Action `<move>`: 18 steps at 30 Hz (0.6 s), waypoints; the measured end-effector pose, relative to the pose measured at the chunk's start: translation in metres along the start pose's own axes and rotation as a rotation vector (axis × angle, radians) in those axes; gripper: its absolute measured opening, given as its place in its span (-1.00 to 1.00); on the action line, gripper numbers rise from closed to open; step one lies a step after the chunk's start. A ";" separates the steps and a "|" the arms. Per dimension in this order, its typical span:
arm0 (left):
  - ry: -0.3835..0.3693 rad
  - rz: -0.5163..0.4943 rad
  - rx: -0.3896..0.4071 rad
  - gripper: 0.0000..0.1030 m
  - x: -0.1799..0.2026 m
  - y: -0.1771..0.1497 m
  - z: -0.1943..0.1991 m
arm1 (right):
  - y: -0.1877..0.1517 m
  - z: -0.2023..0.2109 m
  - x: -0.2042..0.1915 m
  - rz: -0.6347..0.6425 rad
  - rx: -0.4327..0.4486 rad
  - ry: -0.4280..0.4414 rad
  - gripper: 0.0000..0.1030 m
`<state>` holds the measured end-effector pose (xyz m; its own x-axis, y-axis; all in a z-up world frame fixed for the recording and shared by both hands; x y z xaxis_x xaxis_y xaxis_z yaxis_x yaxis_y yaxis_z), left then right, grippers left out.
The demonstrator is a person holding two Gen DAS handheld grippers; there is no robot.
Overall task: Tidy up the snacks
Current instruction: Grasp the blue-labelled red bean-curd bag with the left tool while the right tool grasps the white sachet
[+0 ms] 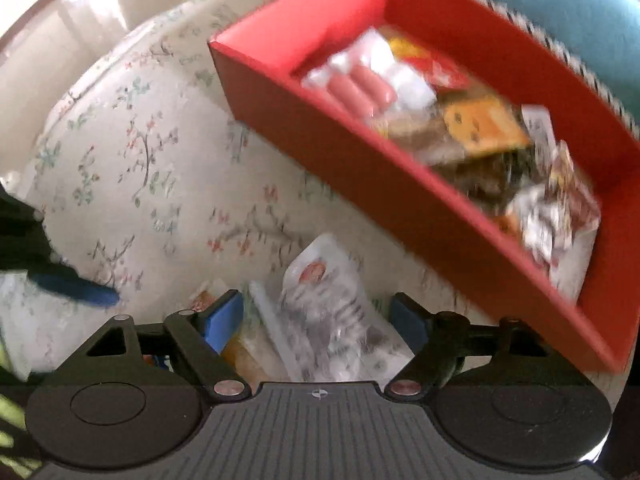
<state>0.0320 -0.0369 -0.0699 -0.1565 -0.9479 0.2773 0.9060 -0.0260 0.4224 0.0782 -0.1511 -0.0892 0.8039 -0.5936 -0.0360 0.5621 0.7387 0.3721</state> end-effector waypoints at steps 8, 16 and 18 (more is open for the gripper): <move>-0.021 0.015 0.002 -0.17 -0.005 0.001 0.005 | -0.016 -0.002 -0.004 0.057 -0.012 0.019 1.00; -0.018 0.009 0.014 -0.17 -0.003 0.002 0.010 | -0.006 -0.007 -0.004 0.016 -0.094 -0.012 0.98; -0.015 0.003 0.020 -0.17 -0.001 0.001 0.013 | -0.004 -0.002 -0.006 0.022 -0.087 -0.004 0.80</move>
Point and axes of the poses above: each gripper's, at about its wrist camera, not at the fingertips, and z roughly against the way its jaws point, x to its right, y to its top, the point moved 3 cm from there along -z, roughly the way its jaws point, and after that the axes turned 12 degrees about x, right-handed, at the moved point
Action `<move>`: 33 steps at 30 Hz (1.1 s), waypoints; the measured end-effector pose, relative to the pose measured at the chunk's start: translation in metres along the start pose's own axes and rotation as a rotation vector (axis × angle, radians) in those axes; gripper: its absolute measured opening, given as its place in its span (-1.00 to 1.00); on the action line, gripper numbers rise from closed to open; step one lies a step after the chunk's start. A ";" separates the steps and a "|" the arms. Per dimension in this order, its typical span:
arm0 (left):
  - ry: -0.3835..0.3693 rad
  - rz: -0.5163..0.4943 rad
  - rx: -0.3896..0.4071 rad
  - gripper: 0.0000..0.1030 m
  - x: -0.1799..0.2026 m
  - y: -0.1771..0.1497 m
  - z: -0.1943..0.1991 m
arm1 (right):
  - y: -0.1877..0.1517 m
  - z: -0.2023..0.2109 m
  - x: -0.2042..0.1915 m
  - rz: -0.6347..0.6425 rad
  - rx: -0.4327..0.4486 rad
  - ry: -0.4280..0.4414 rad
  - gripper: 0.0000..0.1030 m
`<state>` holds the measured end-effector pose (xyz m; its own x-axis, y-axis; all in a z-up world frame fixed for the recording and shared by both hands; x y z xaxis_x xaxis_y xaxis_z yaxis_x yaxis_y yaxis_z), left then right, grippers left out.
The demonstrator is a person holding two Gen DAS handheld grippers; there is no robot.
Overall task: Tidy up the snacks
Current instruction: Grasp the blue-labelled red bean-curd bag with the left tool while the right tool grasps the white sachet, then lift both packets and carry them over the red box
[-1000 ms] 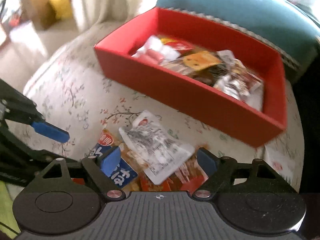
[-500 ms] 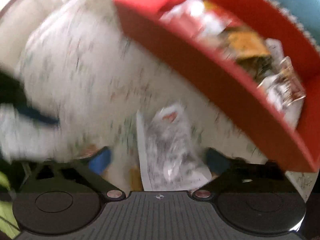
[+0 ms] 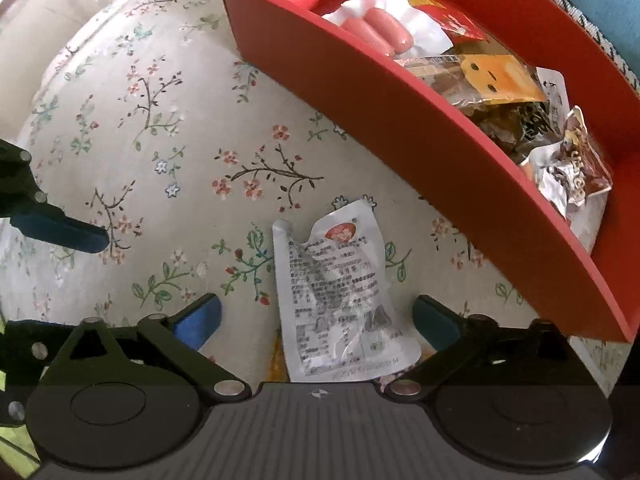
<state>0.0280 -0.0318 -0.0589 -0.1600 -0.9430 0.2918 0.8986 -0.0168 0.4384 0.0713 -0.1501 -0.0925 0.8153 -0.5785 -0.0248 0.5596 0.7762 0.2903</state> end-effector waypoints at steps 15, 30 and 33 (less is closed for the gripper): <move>-0.044 -0.045 -0.071 0.01 0.035 -0.043 0.006 | -0.028 0.037 0.027 -0.403 0.302 0.040 0.12; 0.093 -0.331 -0.090 0.87 0.098 -0.088 -0.033 | -0.026 0.022 0.032 -0.329 0.331 -0.001 0.46; 0.130 -0.417 -0.082 0.90 0.107 -0.098 -0.037 | -0.019 0.014 0.022 -0.252 0.311 -0.023 0.75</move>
Point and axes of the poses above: each gripper's, at about its wrist camera, not at the fingertips, and z roughly against the way its jaws point, x to its right, y to its top, the point moved 3 cm from there along -z, roughly the way its jaws point, and after that the axes turned 12 degrees about x, right-handed, at the moved point
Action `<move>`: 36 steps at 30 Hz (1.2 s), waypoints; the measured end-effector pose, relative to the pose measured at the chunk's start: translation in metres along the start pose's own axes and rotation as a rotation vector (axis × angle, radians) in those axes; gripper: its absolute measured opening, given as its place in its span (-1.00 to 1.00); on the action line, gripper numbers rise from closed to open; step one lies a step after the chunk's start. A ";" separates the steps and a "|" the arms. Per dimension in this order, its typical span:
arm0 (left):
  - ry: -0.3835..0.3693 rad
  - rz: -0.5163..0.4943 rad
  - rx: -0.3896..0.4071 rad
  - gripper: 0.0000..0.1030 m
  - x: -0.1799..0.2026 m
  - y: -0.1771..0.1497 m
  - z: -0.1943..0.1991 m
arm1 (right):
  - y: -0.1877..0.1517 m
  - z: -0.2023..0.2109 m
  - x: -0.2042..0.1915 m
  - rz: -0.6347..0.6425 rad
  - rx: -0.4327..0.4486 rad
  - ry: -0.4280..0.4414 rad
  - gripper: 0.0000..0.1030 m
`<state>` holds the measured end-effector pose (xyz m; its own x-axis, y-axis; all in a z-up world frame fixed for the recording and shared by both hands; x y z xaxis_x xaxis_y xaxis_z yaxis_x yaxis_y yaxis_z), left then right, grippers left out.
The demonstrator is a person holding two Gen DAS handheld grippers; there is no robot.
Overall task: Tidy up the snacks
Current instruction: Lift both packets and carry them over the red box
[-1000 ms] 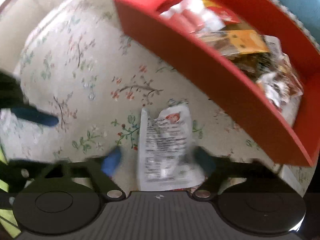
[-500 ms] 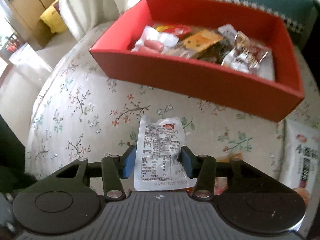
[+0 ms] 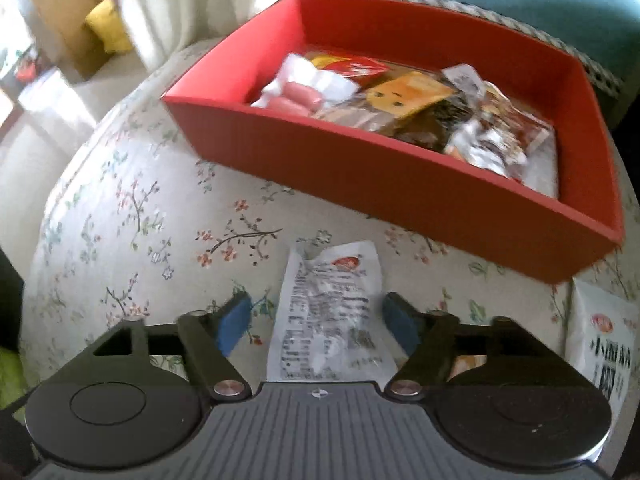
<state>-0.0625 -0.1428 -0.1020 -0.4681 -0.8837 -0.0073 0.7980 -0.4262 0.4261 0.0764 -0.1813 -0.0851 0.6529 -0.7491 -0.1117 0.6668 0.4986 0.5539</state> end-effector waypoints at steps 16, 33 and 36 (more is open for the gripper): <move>0.176 0.255 0.115 -0.10 -0.096 0.015 0.041 | 0.014 0.032 0.017 -0.112 0.066 -0.015 0.07; 0.180 0.378 0.323 -0.09 -0.159 0.093 0.043 | 0.029 0.077 0.033 -0.236 0.234 -0.003 0.03; 0.169 0.396 0.344 -0.09 -0.165 0.098 0.049 | 0.030 0.084 0.031 -0.251 0.259 0.012 0.03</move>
Point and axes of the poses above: each gripper's, at about its wrist camera, not at the fingertips, and z roughly against the way its jaws point, x to its right, y to its top, the point moved 3 cm from there along -z, roughly the way its jaws point, and after that the axes turned 12 degrees about x, right-handed, at the moved point
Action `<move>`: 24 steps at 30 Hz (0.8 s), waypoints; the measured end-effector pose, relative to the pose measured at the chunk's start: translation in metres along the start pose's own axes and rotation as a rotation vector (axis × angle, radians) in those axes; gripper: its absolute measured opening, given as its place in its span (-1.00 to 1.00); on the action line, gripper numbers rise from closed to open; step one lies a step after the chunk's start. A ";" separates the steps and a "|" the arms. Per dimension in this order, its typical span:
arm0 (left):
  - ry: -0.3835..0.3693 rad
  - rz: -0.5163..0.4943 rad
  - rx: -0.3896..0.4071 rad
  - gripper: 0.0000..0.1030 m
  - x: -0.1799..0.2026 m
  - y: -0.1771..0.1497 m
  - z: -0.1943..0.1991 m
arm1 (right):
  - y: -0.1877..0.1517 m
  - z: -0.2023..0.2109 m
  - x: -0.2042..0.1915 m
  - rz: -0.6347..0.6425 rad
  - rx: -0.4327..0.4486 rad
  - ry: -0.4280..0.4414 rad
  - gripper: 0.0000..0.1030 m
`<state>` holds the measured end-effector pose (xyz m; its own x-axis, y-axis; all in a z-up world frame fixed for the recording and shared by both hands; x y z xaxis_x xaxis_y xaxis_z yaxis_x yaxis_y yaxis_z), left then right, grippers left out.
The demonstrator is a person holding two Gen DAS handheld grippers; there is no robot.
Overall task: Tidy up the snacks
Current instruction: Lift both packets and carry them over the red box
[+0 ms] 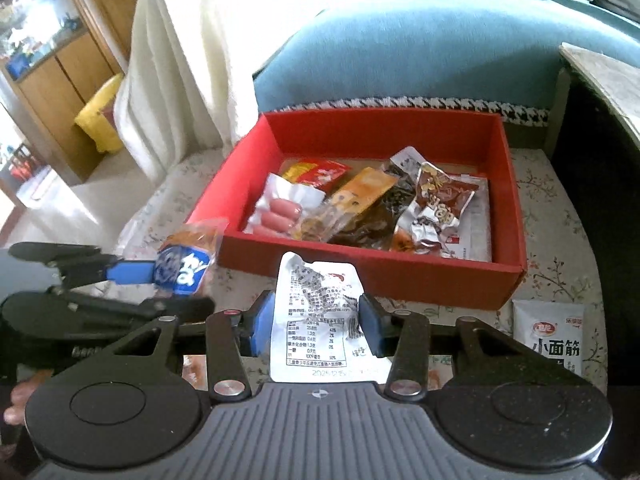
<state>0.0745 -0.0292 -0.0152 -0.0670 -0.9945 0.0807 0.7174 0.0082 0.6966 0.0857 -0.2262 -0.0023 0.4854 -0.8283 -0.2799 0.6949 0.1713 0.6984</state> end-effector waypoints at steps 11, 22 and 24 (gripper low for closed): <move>-0.004 -0.001 0.067 -0.09 0.000 0.024 0.000 | 0.012 0.014 0.014 -0.064 0.090 -0.019 0.03; 0.015 -0.026 0.105 -0.09 0.005 0.041 -0.006 | 0.033 0.022 0.027 -0.088 0.172 -0.055 0.03; 0.019 -0.030 0.114 -0.09 0.006 0.044 -0.007 | 0.036 0.022 0.028 -0.087 0.187 -0.060 0.03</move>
<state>0.1106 -0.0354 0.0107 -0.0734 -0.9962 0.0461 0.6320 -0.0108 0.7749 0.1127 -0.2552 0.0292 0.3910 -0.8670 -0.3088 0.6200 0.0002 0.7846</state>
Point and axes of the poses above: each gripper's, at about its wrist camera, not at the fingertips, and z roughly against the way its jaws point, x to its right, y to its top, the point moved 3 cm from there along -z, roughly the way its jaws point, and after that the axes turned 12 degrees about x, right-handed, at the moved point
